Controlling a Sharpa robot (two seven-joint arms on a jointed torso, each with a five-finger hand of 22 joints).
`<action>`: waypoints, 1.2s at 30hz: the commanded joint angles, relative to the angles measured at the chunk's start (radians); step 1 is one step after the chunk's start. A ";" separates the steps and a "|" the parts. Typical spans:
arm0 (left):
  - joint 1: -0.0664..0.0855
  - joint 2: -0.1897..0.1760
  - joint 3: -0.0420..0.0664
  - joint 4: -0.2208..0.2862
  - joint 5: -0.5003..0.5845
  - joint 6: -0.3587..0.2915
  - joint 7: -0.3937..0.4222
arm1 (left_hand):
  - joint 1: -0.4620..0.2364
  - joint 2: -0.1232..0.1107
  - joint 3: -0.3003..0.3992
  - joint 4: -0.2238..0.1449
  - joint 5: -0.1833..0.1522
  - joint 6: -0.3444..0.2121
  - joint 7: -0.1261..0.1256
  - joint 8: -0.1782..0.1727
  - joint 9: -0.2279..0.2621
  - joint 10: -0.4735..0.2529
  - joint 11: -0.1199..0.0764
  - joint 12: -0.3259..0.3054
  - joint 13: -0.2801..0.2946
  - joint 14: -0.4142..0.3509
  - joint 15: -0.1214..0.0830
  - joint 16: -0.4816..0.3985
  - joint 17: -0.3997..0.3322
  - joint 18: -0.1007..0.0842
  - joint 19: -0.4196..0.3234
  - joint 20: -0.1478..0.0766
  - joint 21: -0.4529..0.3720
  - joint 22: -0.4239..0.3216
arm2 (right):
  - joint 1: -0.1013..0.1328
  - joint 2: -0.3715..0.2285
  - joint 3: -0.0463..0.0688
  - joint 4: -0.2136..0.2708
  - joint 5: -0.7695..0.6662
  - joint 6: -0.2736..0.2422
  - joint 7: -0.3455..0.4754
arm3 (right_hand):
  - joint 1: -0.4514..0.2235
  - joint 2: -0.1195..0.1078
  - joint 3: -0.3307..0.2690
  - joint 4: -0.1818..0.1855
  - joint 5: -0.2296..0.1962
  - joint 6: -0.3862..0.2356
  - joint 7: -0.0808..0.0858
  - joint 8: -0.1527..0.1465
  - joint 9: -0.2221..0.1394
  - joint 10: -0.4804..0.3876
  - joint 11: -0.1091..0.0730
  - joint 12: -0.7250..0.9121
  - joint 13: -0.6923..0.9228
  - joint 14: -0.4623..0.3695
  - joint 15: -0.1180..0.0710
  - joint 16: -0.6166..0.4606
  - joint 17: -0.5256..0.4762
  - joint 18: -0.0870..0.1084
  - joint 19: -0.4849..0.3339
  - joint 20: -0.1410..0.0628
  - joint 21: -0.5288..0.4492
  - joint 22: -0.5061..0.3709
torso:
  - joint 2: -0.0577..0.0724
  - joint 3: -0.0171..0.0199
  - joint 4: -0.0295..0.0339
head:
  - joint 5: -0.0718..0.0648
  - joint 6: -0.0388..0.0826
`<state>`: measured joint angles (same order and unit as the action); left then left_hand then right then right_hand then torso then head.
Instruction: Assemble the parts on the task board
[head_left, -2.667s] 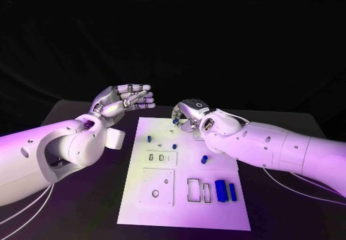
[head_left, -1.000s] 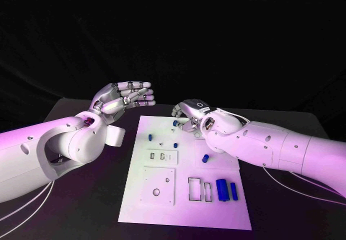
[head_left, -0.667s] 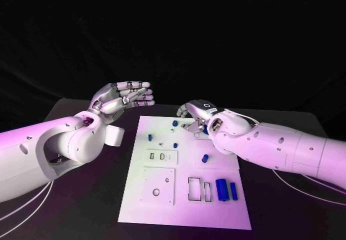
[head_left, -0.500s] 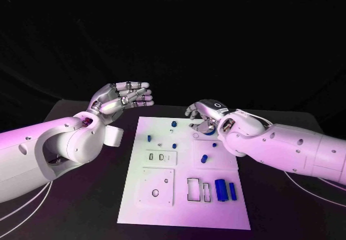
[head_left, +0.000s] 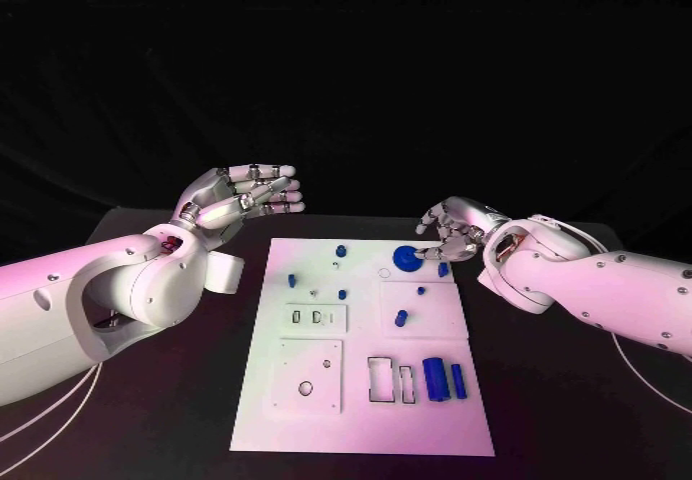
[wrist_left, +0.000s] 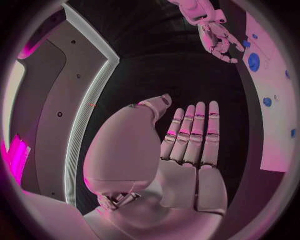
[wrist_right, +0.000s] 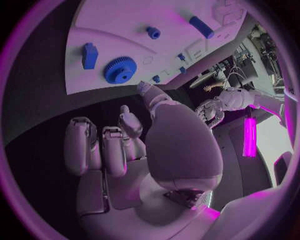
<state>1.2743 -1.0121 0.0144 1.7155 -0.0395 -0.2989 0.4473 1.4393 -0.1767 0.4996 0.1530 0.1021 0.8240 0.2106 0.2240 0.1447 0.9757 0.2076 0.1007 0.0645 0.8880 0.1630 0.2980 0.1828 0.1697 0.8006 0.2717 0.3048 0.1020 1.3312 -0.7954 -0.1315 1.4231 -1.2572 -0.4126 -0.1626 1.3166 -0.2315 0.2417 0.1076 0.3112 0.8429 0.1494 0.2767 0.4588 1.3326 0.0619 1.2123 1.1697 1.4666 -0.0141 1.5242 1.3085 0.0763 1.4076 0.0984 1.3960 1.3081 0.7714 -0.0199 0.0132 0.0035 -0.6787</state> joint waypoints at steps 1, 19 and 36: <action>0.001 0.002 0.001 0.001 -0.003 0.019 0.004 | -0.011 0.002 0.003 0.001 -0.007 -0.009 0.062 -0.005 -0.001 0.000 0.004 -0.007 0.001 -0.005 0.004 -0.004 0.002 0.013 -0.003 0.004 -0.006 -0.001 | 0.000 0.011 0.000 -0.019 0.066 0.069 -0.031 | 0.016 -0.001 -0.015 0.012 0.009 -0.010 0.000 0.009 0.002 0.021 0.002 0.054 0.057 0.076 0.008 0.006 0.120 -0.019 0.009 0.002 0.009 0.034 | 0.001 0.0007 0.0003 | 0.001 0.000; 0.001 -0.001 0.001 0.000 -0.003 0.018 0.004 | -0.011 0.002 0.003 0.001 -0.007 -0.009 0.062 -0.005 -0.001 0.000 0.004 -0.007 0.001 -0.005 0.004 -0.004 0.002 0.013 -0.003 0.004 -0.006 -0.001 | -0.017 0.077 -0.003 -0.085 0.017 0.098 -0.057 | 0.030 0.008 -0.024 0.039 0.026 -0.013 0.002 0.026 0.004 0.068 0.005 0.142 0.150 0.084 0.011 0.020 0.163 -0.025 0.029 0.006 0.030 0.065 | 0.001 -0.0021 0.0013 | 0.011 -0.008; 0.001 -0.001 0.001 0.002 -0.003 0.019 0.004 | -0.011 0.002 0.003 0.001 -0.007 -0.009 0.062 -0.005 -0.001 0.000 0.004 -0.007 0.001 -0.005 0.004 -0.004 0.002 0.013 -0.003 0.004 -0.006 -0.001 | -0.023 0.106 -0.006 -0.116 -0.002 0.115 -0.063 | 0.032 0.015 -0.018 0.047 0.024 -0.010 0.002 0.031 0.004 0.073 0.005 0.153 0.161 0.085 0.011 0.022 0.167 -0.026 0.030 0.006 0.032 0.068 | 0.002 -0.0014 0.0021 | 0.012 -0.012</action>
<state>1.2742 -1.0143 0.0142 1.7145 -0.0394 -0.2968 0.4455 1.4394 -0.1767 0.4996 0.1530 0.1021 0.8240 0.2105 0.2240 0.1448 0.9757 0.2075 0.1007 0.0645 0.8880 0.1630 0.2980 0.1832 0.1697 0.8006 0.2717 0.3048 0.1022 1.3091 -0.6914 -0.1372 1.3090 -1.2410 -0.3205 -0.2177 1.3413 -0.2172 0.2237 0.1506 0.3312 0.8356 0.1502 0.3016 0.4616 1.3971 0.0661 1.3611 1.3082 1.4666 -0.0071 1.5416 1.3081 0.0613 1.4290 0.1055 1.4232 1.3077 0.7724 -0.0217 0.0144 0.0159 -0.6893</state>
